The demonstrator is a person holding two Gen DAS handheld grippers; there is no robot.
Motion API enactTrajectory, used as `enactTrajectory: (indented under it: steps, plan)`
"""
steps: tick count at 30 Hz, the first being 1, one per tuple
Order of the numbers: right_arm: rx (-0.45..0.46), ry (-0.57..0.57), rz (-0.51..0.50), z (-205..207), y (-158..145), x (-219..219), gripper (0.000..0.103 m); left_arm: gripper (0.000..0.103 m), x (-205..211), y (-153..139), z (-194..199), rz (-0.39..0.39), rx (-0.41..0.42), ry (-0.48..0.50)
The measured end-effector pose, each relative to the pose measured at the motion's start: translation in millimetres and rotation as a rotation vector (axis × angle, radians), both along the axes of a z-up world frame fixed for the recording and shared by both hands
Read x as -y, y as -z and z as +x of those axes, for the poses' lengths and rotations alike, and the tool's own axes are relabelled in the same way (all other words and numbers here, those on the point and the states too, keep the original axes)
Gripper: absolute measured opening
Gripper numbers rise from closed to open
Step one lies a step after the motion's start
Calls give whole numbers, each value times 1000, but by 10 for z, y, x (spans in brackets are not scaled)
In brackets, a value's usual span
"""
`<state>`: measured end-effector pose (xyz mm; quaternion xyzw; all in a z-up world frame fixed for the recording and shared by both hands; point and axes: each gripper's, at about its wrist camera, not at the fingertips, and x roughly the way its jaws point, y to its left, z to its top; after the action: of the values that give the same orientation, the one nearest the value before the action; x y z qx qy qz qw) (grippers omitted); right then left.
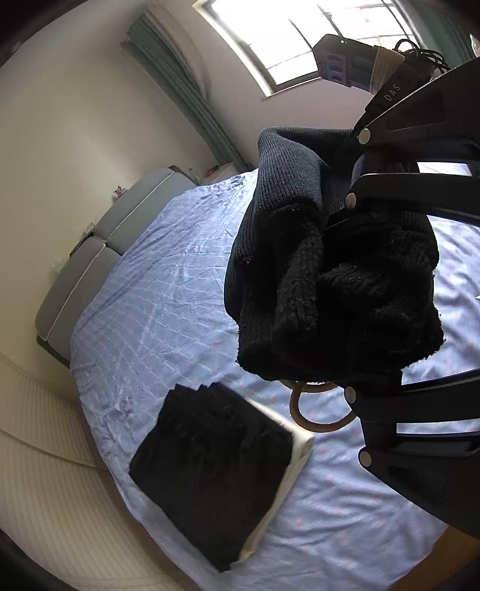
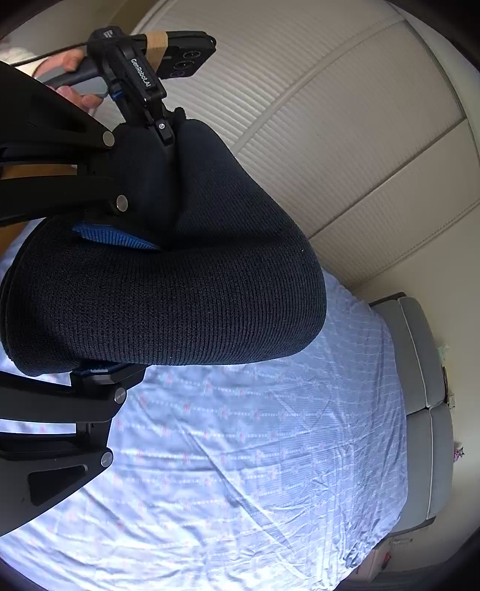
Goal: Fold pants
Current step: 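Carry the folded pants with both tools onto the stack of black clothes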
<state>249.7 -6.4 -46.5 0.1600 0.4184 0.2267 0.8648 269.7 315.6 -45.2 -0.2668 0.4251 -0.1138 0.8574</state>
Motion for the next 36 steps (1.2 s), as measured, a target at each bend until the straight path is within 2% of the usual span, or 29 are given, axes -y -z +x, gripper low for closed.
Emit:
enactTrajectory:
  steps: [5,9,13,19,24,28,36]
  plan:
    - [-15,94,21,-35,7,-719,50,48,-864,-24,312,4,-35,90]
    - [-36,139,50,72,19,-1319,50,48,-1484,-55,500,17,-48,106]
    - [-52,118,43,515,70,-1881,50,48,-2036,-25,710,17,-57,103]
    - [-66,60,25,1154,198,-2626,50,48,-2777,236,1383,1,-93,89]
    - [-109,40,5,1697,445,-2935,50,48,-3049,579,1951,-12,-150,101]
    - [-157,42,-13,2122,685,-3097,50,48,-3096,893,2352,1,-199,115]
    - [-284,77,-53,2564,1298,-3170,50,48,-2994,1577,2763,23,-325,152]
